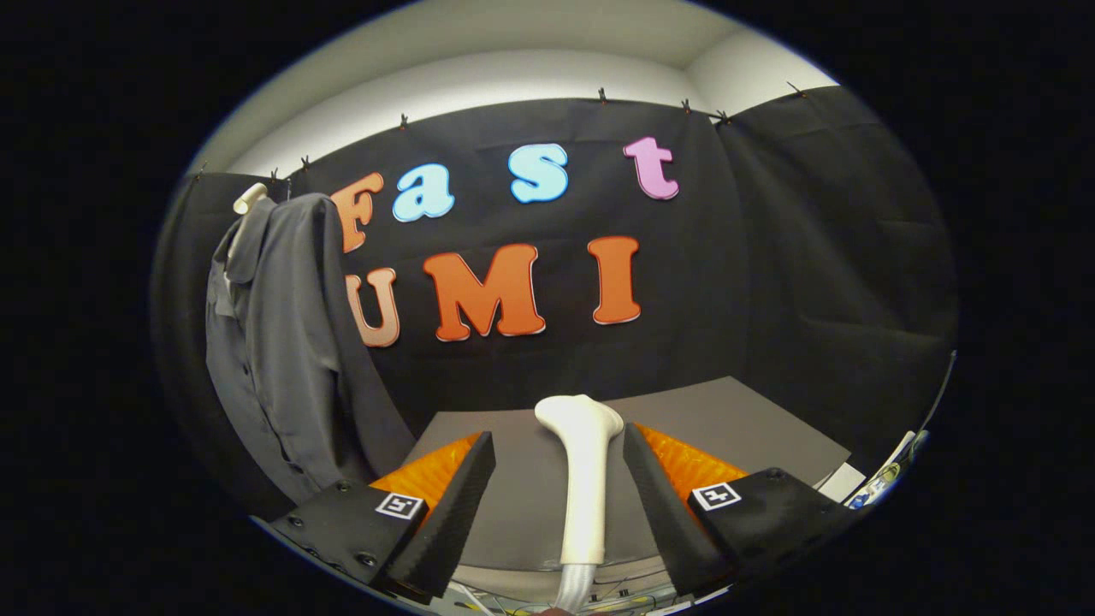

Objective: Iron the clothes twice with a garment steamer, once on the left side and once on the right side.

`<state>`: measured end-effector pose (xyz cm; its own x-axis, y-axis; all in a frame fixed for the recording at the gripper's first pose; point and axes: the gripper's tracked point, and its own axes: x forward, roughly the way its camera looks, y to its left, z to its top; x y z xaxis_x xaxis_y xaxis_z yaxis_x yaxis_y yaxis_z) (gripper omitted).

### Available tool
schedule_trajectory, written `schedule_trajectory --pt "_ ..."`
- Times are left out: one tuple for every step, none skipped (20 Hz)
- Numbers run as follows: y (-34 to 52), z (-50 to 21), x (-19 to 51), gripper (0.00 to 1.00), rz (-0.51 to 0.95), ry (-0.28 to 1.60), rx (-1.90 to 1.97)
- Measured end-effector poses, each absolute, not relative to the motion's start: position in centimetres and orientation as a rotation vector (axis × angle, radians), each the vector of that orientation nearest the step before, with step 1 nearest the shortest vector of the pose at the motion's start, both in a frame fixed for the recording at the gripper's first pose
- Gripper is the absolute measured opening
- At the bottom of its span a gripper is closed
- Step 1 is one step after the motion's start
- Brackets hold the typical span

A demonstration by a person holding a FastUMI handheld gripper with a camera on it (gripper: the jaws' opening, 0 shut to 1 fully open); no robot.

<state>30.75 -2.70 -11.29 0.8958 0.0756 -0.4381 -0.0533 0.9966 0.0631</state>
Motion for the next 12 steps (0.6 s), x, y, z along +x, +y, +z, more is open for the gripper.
schedule_trajectory --pt "-3.3 -13.2 32.1 0.98 0.048 0.500 0.045" --pt "-4.0 -14.9 33.0 0.98 0.032 0.546 0.041" --pt "-4.8 -16.4 33.6 0.98 0.011 0.594 0.034" --pt "-5.1 -17.8 34.6 0.98 0.003 0.627 0.032" --pt "-4.9 -18.9 35.3 0.98 0.008 0.652 0.045" --pt "-4.7 -20.0 35.9 0.98 0.014 0.689 0.058" --pt "-4.5 -21.0 36.3 0.98 0.017 0.723 0.062" --pt "-4.6 -22.0 36.6 0.98 0.022 0.752 0.060" --pt "-4.7 -23.2 36.8 0.98 0.022 0.784 0.056" --pt "-4.7 -23.8 37.0 0.97 0.021 0.805 0.064" --pt "-4.5 -24.3 37.1 0.97 0.027 0.821 0.078" --pt "-4.2 -24.6 36.7 0.97 0.036 0.842 0.078"
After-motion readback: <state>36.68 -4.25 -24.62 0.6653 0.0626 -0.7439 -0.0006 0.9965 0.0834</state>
